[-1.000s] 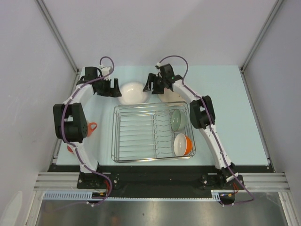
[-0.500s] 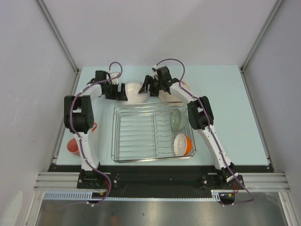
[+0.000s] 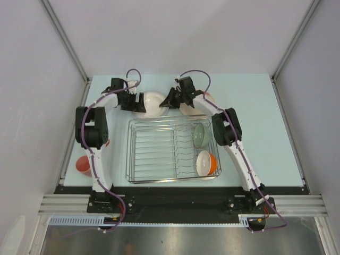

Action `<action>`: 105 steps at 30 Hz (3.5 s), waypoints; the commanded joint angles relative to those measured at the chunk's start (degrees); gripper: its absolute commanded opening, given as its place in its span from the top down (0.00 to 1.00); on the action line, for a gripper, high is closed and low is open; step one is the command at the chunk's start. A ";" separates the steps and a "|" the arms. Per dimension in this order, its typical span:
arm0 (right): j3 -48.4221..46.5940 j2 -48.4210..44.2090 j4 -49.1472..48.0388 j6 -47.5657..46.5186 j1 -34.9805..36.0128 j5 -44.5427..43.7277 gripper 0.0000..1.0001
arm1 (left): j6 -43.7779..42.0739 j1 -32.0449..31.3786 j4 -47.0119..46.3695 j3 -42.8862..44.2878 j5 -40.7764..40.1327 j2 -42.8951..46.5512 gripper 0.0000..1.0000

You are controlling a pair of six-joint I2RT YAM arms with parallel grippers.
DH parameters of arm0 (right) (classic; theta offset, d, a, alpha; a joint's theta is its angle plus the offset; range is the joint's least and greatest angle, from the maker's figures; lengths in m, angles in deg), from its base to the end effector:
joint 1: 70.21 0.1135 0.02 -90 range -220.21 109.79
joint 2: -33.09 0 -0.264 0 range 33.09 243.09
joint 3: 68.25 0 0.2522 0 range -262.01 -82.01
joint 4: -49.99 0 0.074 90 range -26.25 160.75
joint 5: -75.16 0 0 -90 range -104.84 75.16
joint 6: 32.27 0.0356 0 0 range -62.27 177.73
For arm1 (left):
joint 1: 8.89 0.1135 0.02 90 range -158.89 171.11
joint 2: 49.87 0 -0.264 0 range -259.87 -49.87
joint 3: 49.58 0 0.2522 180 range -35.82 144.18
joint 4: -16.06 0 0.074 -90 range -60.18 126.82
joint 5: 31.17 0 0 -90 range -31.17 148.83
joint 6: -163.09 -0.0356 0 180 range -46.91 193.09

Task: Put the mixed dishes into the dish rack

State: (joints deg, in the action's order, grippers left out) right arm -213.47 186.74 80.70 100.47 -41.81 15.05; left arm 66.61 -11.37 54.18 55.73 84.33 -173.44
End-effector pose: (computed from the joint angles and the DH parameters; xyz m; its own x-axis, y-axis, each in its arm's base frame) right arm 0.5082 0.2950 0.1275 -0.9184 0.1723 -0.3562 -0.1757 0.6289 0.7574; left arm 0.4631 -0.0354 0.1661 -0.7953 0.1364 -0.5906 0.3693 0.8817 -0.2937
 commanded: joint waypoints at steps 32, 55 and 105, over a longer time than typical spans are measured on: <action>9.28 -26.98 2.04 -29.55 -6.96 -10.11 1.00 | -1.69 3.89 11.94 -13.68 17.22 22.41 0.03; 40.02 -66.62 -13.93 -70.40 1.04 -23.57 1.00 | -2.75 3.98 9.30 -12.89 7.46 16.78 0.03; 53.94 -68.83 0.54 -100.14 8.07 -25.85 1.00 | -2.13 3.98 8.42 -12.01 5.88 15.73 0.03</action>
State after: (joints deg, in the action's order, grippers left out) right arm -158.83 117.71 87.69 0.50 -35.54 -11.42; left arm 65.50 -7.29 64.72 41.68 92.02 -156.81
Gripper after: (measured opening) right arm 0.188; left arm 0.974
